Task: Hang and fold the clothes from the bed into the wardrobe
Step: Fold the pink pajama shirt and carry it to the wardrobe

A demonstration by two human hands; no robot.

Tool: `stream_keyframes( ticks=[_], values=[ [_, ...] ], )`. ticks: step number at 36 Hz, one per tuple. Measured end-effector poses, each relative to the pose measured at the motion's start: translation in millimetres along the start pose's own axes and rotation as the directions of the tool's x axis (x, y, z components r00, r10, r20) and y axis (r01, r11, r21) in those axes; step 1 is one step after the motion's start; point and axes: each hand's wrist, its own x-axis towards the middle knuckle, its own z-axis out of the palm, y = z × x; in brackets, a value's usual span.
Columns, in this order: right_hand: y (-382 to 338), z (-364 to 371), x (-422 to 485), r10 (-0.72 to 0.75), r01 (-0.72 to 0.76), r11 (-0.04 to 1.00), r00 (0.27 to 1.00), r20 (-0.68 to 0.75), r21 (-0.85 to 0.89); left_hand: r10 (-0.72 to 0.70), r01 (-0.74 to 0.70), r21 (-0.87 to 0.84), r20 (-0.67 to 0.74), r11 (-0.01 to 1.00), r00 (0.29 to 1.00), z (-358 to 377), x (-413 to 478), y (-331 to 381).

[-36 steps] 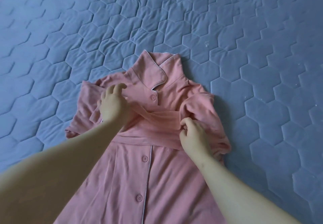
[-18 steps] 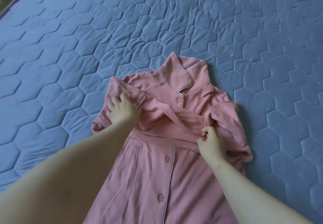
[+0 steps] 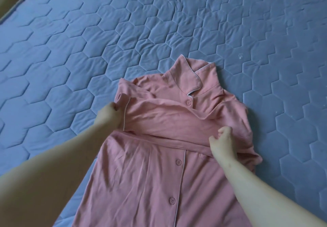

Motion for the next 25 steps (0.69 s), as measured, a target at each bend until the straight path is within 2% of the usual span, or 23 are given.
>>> stream_keyframes(
  ticks=[4,6,8,11,13,15,17,19,22,25],
  values=[
    [-2,-2,6,-0.068,0.096,0.968,0.99,0.126,-0.233,0.008,-0.008,-0.021,0.012,1.0,1.0,5,2,5],
    [-6,-6,13,-0.017,0.053,0.964,0.991,0.135,-0.261,-0.008,0.008,-0.018,-0.002,1.0,1.0,7,4,2],
    [-8,-10,29,0.137,-0.125,0.984,0.987,0.084,-0.129,-0.022,0.023,0.027,-0.009,0.999,1.0,7,5,-5],
    [13,-8,75,0.402,-0.399,0.91,0.916,-0.002,0.112,-0.024,0.028,0.103,-0.036,0.994,0.999,7,4,-9],
    [36,-3,107,0.448,-0.437,0.874,0.894,-0.001,0.21,-0.017,0.025,0.136,-0.064,0.99,0.998,8,3,-7],
    [23,-13,93,0.485,-0.471,0.831,0.874,0.027,0.297,-0.011,0.026,0.162,-0.094,0.986,0.995,10,0,-5],
    [12,-20,74,0.512,-0.476,0.806,0.859,-0.01,0.352,0.001,0.024,0.19,-0.129,0.982,0.992,12,-2,-6],
    [16,-23,61,0.445,-0.404,0.869,0.891,-0.093,0.286,0.018,0.018,0.215,-0.164,0.977,0.986,14,-4,-8],
    [26,-23,35,0.184,-0.185,0.983,0.971,-0.153,0.009,0.038,0.012,0.222,-0.221,0.975,0.975,13,-6,-12],
    [32,-17,13,-0.022,0.011,0.954,0.999,-0.031,-0.298,0.047,0.009,0.221,-0.245,0.975,0.968,10,-8,-12]
  ],
)
